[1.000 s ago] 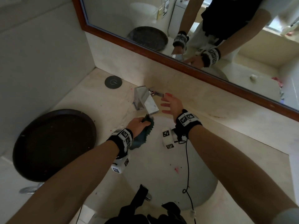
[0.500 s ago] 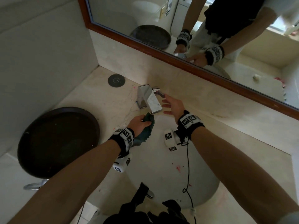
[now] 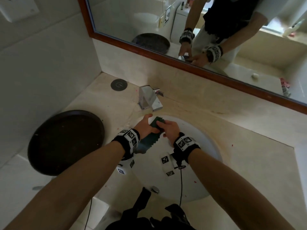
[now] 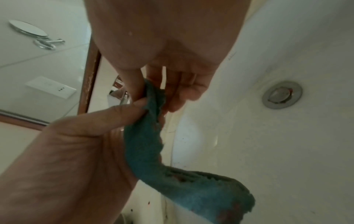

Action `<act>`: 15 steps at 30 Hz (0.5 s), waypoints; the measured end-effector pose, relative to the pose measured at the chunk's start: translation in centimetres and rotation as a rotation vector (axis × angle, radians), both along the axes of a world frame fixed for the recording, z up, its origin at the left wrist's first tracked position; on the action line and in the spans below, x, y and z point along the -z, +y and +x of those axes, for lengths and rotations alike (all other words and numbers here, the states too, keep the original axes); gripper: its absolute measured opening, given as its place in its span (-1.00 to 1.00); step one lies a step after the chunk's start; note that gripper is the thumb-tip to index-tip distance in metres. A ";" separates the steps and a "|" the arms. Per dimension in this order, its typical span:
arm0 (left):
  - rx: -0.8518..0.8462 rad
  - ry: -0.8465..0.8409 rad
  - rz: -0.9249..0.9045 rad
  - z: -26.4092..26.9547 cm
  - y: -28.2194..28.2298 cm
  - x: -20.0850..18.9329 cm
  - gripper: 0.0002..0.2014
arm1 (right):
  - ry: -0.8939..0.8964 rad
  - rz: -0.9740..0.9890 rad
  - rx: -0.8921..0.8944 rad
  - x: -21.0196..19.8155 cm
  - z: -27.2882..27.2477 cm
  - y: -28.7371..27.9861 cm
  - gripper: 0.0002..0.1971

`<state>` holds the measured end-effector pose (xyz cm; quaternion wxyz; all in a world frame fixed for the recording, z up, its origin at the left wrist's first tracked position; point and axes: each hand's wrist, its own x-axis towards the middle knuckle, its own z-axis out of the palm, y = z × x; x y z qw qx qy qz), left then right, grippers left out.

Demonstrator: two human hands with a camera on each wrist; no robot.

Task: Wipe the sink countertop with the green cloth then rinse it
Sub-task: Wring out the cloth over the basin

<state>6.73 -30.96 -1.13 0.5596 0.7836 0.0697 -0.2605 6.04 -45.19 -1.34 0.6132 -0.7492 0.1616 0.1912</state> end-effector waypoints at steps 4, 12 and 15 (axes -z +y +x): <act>0.131 0.154 -0.065 -1.4 -0.9 -0.3 -0.49 | -0.059 0.001 0.029 -1.2 -0.5 -1.5 -0.79; 0.334 0.307 0.030 -3.5 -3.8 -0.2 -0.72 | -0.115 0.107 0.261 -2.2 -2.2 -6.1 -0.86; 0.310 0.251 0.075 -4.1 -4.2 0.5 -0.74 | -0.133 0.108 0.339 -3.1 -2.1 -8.6 -0.89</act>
